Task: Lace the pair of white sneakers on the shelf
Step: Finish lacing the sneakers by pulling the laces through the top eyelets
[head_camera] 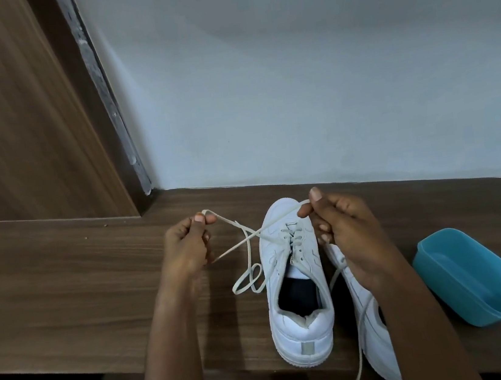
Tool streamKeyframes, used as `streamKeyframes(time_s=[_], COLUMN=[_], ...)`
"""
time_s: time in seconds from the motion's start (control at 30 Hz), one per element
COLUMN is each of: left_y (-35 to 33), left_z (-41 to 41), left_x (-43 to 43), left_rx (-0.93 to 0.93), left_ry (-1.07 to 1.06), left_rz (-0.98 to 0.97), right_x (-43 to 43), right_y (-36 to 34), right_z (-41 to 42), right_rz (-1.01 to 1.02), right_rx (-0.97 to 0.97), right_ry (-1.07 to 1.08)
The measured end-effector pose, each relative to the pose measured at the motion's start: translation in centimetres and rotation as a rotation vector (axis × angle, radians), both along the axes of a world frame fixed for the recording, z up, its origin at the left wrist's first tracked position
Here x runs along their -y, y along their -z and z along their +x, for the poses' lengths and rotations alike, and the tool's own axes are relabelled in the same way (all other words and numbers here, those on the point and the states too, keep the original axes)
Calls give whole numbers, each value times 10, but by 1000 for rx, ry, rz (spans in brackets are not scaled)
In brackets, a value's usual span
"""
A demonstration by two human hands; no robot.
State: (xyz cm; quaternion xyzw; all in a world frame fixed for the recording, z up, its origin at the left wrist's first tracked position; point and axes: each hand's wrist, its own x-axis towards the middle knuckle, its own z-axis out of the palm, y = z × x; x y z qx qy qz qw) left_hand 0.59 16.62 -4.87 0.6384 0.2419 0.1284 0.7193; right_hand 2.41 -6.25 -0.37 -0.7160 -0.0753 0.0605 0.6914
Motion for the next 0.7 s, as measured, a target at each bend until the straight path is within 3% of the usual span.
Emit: streamKeyframes(time_s=[0.07,0.1,0.2,0.27,0.33,0.37,0.5,0.7], left_y=[6,9,2,-16,-34,-40,-40,-31], left_z=[1,1,-4,-8,-8,-9,-9,-8], left_x=[-3,-5,6,18,29,36,60,51], left_rx=[-82,-151,-336,-54,270,338,290,126], left_ry=[-2,-10,-92,-134,29,177,599,672], left_rz=[58,196,860,1015,899,806,538,548], right_x=[3,4,4,2,-1,-2,-6,0], right_y=[2,2,0,-1,-2,-2,-4,4], right_z=[1,1,-1,-2,-3,-3,-4,-1], right_rz=[-35,-64,-137,-206,-268,-274,-240,-233], right_rx=[6,10,21,39,61,74,131,128], right_ry=[-40,-67,-142,-178,-164,-143,-52,118])
